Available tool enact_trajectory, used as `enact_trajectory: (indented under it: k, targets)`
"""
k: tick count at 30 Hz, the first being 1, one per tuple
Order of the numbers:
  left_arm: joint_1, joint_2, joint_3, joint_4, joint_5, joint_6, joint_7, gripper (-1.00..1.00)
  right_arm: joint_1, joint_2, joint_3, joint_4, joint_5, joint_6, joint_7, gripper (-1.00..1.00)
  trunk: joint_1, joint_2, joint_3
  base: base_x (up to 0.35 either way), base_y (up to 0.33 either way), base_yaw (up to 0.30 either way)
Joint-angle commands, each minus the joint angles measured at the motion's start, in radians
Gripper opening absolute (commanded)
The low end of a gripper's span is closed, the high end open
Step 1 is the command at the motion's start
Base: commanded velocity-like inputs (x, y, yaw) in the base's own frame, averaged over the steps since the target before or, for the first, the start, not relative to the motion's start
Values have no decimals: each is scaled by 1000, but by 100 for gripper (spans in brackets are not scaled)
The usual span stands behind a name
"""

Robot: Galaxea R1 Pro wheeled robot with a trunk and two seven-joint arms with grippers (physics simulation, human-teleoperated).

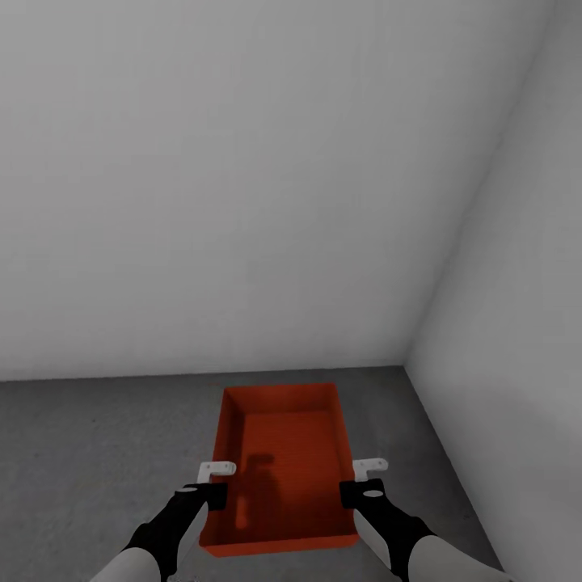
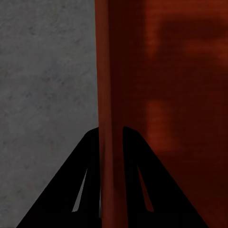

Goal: Move the two storage containers from the living room to the garage. In the garage, place one container on the floor and stack the other container on top of it (either order is fine).

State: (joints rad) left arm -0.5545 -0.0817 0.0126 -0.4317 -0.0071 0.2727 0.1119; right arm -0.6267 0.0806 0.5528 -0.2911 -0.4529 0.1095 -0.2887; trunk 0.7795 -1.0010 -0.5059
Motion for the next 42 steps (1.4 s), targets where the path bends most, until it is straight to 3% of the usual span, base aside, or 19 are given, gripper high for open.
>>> enact_trajectory:
  k: [1, 42]
  targets:
    - [-1, 0, -4, -4, -10, 6, 10, -100, -1, -15, 12, 10, -4, 7, -26, -100, 4, -8, -6, 0, 0, 0]
    - [-1, 0, -3, -2, -10, 6, 11, -100, -1, -15, 12, 10, -4, 7, -26, -100, 161, -295, -200, 0, 0, 0]
